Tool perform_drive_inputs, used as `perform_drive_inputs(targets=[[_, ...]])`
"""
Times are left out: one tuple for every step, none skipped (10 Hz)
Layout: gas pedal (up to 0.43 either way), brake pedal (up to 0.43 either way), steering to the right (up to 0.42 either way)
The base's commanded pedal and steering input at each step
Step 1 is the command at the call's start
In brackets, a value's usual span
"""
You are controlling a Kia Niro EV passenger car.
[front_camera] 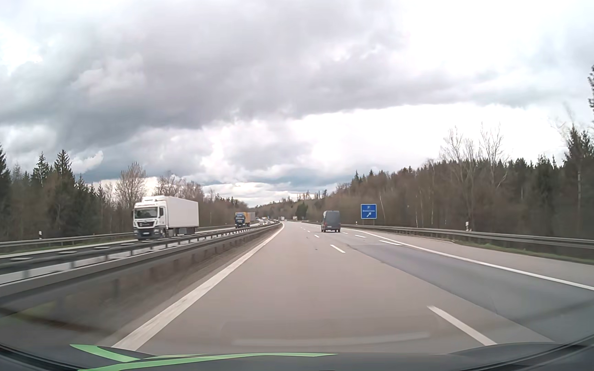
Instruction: Follow the waypoints while adhering to traffic rules and regulations
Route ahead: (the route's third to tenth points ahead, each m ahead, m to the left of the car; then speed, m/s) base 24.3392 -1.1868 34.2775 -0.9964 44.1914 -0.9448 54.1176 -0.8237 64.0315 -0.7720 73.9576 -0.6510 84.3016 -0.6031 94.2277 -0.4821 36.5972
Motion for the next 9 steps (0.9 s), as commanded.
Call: perform_drive_inputs(targets=[[0.378, 0.000, -0.004], [0.378, 0.000, -0.004], [0.378, 0.000, -0.004], [0.378, 0.000, -0.004], [0.378, 0.000, -0.003], [0.378, 0.000, -0.003], [0.378, 0.000, -0.003], [0.378, 0.000, -0.003], [0.378, 0.000, -0.003]])
